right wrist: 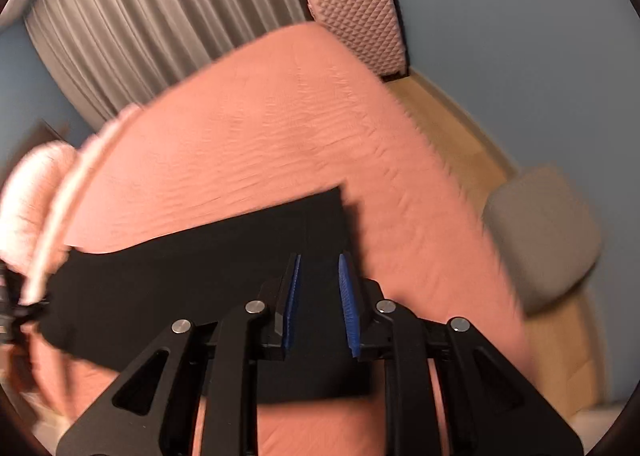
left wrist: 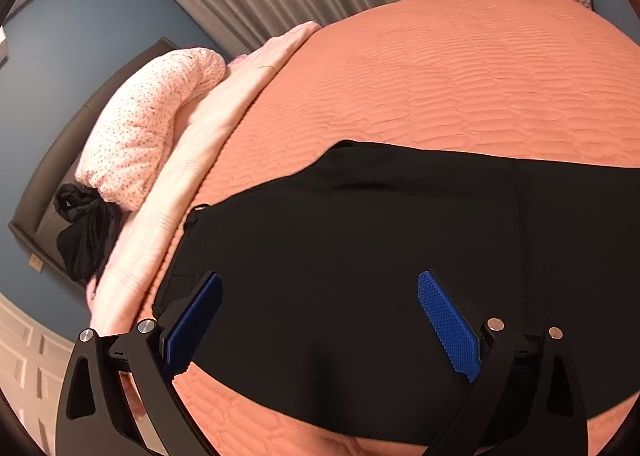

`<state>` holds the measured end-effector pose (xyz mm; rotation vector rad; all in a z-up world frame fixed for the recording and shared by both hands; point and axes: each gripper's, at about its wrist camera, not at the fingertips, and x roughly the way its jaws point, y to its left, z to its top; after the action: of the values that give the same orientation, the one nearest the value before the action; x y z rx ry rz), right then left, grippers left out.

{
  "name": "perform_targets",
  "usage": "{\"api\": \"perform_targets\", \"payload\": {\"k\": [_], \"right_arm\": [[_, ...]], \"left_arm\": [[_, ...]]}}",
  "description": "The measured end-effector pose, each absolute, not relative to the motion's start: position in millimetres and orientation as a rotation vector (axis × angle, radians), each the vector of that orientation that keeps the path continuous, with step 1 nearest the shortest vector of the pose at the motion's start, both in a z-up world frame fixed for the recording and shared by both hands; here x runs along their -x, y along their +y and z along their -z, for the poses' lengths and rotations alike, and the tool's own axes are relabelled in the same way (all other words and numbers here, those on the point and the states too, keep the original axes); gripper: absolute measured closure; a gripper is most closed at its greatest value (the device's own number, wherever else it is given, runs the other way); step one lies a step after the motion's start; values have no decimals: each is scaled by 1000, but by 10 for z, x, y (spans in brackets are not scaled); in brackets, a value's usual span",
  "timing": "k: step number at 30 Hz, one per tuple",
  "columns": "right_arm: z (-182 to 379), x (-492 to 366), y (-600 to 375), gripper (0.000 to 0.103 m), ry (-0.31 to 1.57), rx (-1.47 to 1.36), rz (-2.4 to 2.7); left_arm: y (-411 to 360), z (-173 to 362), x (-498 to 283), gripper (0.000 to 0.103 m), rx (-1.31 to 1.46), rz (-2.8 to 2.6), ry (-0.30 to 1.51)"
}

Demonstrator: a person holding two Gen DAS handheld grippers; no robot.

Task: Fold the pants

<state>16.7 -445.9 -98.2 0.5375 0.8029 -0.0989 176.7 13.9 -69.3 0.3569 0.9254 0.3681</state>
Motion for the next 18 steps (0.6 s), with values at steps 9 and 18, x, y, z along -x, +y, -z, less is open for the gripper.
{"api": "perform_targets", "payload": {"k": [9,18], "right_arm": [[1604,188,-4309,39,689,-906,99],[1772,-168,-4514,95,644,-1089,141]], "left_arm": [[-43,588,-1264,6,-306,-225,955],[258,547,-992,6,-262,-268,967]]}}
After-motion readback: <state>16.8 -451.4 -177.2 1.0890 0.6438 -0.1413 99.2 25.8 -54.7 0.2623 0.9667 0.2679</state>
